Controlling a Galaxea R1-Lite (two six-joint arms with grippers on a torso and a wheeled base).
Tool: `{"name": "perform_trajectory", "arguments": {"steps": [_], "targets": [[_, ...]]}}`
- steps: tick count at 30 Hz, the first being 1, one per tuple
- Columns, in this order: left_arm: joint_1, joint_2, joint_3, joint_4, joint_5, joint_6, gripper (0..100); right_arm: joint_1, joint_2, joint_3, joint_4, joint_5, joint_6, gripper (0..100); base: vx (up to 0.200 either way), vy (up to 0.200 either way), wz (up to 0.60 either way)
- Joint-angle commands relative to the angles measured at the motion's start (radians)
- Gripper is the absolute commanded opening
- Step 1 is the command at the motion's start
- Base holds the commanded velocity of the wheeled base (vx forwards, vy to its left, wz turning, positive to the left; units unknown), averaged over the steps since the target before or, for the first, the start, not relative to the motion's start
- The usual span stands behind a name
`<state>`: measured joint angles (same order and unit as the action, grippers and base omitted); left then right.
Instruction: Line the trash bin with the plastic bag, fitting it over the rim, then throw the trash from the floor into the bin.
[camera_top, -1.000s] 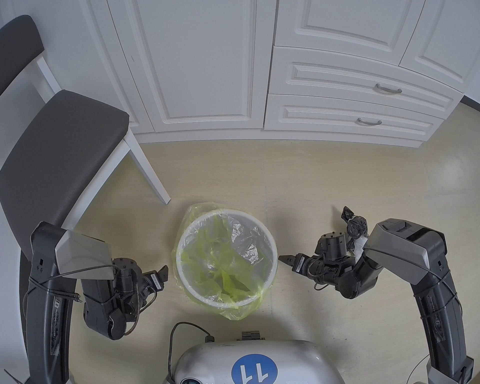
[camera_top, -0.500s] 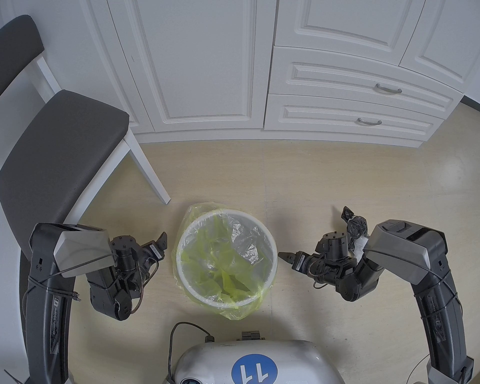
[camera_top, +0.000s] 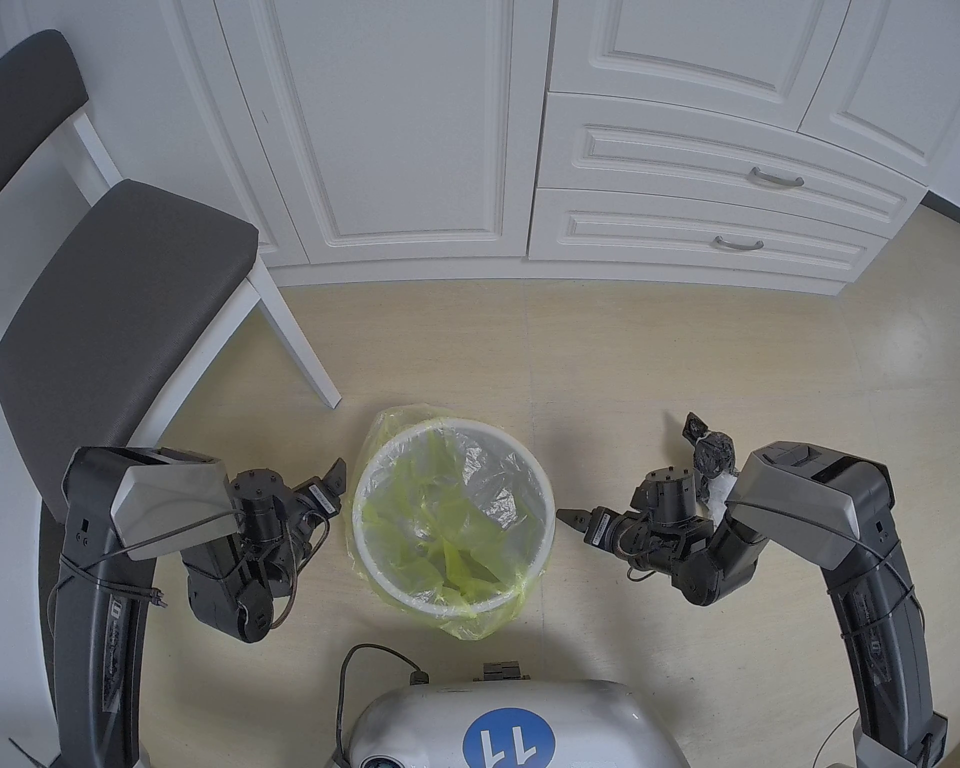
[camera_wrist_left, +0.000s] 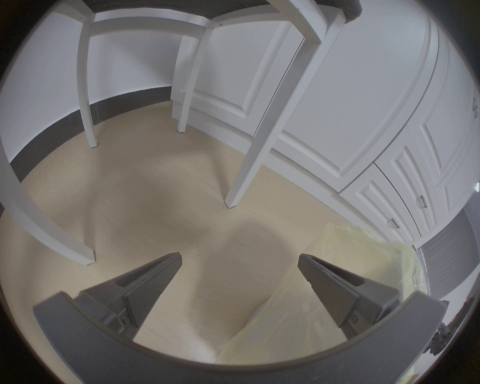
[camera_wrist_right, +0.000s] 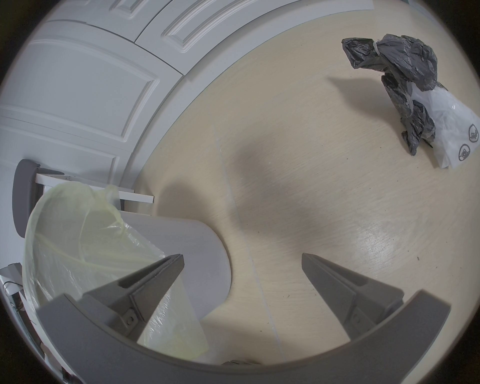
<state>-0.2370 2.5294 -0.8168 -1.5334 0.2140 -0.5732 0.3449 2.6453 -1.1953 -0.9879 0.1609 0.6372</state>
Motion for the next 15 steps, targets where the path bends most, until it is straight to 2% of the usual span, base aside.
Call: {"name": "perform_trajectory", "arguments": {"steps": [1,10,14,15], "targets": [[-0.01,0.037,-0.002,-0.001,-0.001,0.003,100,0.0,-0.001,0.0,0.002,0.0,-0.001,100,0.0,0.0,0.0],[-0.015,0.098,-0.031,-0.001,-0.001,0.067,100,0.003,-0.002,0.003,0.006,0.0,-0.001,100,0.0,0.0,0.0],[-0.021,0.14,-0.045,-0.002,0.011,0.148,100,0.005,-0.002,0.005,0.006,0.0,-0.001,100,0.0,0.0,0.0],[-0.022,0.144,-0.056,-0.002,0.034,0.165,100,0.005,-0.002,0.006,0.006,0.0,-0.001,100,0.0,0.0,0.0]]}}
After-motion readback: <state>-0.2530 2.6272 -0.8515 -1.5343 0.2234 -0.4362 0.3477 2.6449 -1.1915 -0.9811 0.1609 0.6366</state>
